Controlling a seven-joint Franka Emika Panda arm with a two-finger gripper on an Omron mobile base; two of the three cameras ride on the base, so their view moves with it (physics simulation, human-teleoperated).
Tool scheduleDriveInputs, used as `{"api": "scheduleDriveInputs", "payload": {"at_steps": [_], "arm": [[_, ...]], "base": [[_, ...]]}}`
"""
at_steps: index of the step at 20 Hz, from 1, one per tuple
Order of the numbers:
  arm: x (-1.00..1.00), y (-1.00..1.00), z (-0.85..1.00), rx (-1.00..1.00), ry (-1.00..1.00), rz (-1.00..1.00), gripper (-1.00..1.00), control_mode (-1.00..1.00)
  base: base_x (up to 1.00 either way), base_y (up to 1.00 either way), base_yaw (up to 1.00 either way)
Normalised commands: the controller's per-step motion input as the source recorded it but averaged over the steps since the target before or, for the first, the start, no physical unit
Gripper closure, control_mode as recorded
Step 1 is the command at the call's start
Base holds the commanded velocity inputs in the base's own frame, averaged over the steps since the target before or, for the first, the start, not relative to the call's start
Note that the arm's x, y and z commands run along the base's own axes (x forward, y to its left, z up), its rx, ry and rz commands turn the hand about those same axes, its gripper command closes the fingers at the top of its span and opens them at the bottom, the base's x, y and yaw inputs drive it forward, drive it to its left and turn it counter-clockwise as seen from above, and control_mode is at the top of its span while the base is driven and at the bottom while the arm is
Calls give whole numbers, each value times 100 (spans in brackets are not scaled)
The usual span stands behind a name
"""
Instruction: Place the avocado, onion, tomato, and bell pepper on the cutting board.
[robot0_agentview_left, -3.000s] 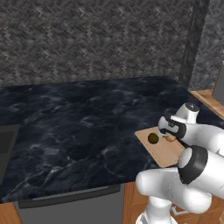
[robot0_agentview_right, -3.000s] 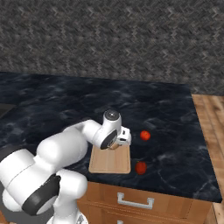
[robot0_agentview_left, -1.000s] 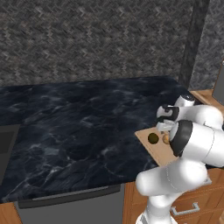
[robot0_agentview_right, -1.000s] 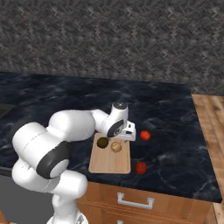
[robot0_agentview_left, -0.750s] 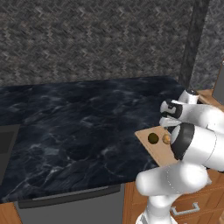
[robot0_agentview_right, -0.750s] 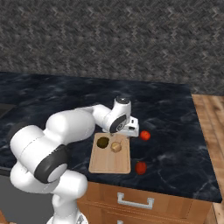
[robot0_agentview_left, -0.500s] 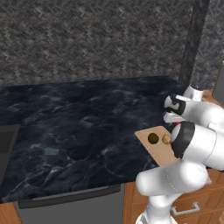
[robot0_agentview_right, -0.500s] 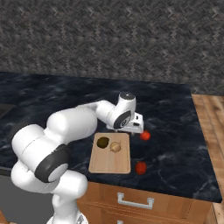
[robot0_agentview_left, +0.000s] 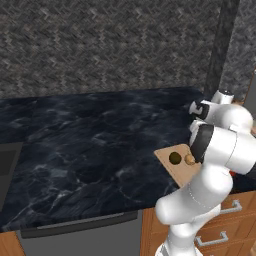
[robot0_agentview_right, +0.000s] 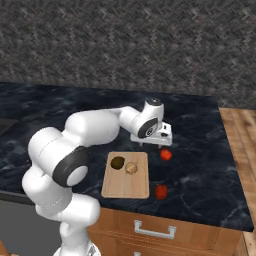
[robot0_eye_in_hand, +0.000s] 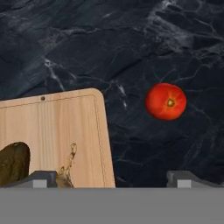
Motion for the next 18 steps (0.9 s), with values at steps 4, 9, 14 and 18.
{"api": "scheduleDriveInputs", "payload": {"at_steps": [4,9,14,18], "arm": [[31,-38,0,0,5,0,-100,-100],[17,-32,-17,0,7,0,-100,-100],[30,-17,-31,0,11,0,-100,-100],[37,-4,-23,0,11,0,-100,-100]], "base": [[0,0,0],[0,0,0],[0,0,0],[0,0,0]]}}
